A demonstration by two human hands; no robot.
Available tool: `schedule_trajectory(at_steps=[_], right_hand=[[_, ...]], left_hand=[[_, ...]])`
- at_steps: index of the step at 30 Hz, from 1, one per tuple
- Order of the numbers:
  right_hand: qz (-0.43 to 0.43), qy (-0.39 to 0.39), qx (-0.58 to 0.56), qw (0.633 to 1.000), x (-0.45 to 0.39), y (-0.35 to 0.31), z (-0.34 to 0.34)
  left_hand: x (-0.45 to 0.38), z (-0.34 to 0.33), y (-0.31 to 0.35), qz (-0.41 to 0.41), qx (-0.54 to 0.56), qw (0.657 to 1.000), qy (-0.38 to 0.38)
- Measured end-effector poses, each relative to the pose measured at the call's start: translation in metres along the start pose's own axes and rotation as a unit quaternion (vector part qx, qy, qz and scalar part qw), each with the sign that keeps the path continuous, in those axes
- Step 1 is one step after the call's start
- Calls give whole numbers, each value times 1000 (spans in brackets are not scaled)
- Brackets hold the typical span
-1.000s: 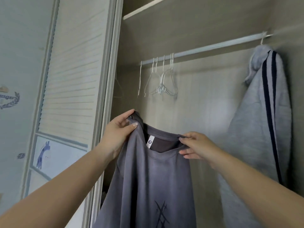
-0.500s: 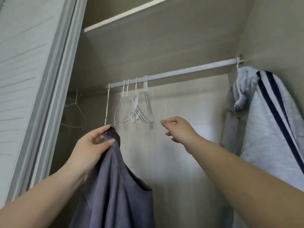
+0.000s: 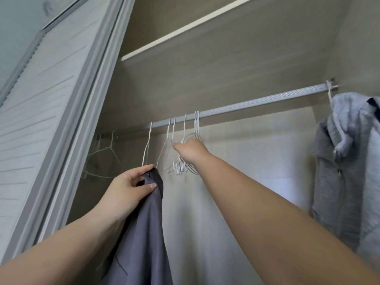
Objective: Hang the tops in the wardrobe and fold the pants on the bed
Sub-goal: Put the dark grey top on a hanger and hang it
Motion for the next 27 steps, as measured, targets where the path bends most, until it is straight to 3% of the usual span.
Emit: schedule_trajectory(at_steps=[6, 11, 14, 19, 23, 27], right_hand=[[-21, 50, -14, 998, -7, 3, -4], [-74, 186, -49, 979, 6, 14, 25], [-108, 215, -105, 965, 6, 19, 34], [-122, 199, -194, 953, 2, 17, 32], [-127, 136, -202, 962, 0, 11, 22], [-144, 150, -205, 957, 1, 15, 30]], left_hand=[[-3, 6, 3, 4, -11, 1000, 2], [-3, 11, 6, -6, -25, 1000, 13], [0, 4, 1, 14, -9, 1000, -14], [12, -11, -15, 73, 54, 992, -84], [16, -5, -12, 67, 30, 994, -84], [15, 4, -6, 55, 20, 995, -76]])
Point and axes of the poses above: each hand's wrist, its own x-axis away from the middle knuckle, its own z-axis out of the back of the hand, y = z × x, the point moved 10 cm from there along -x, towards the middle knuckle, and after that the axes turned 14 degrees about x, right-handed, at the moved point
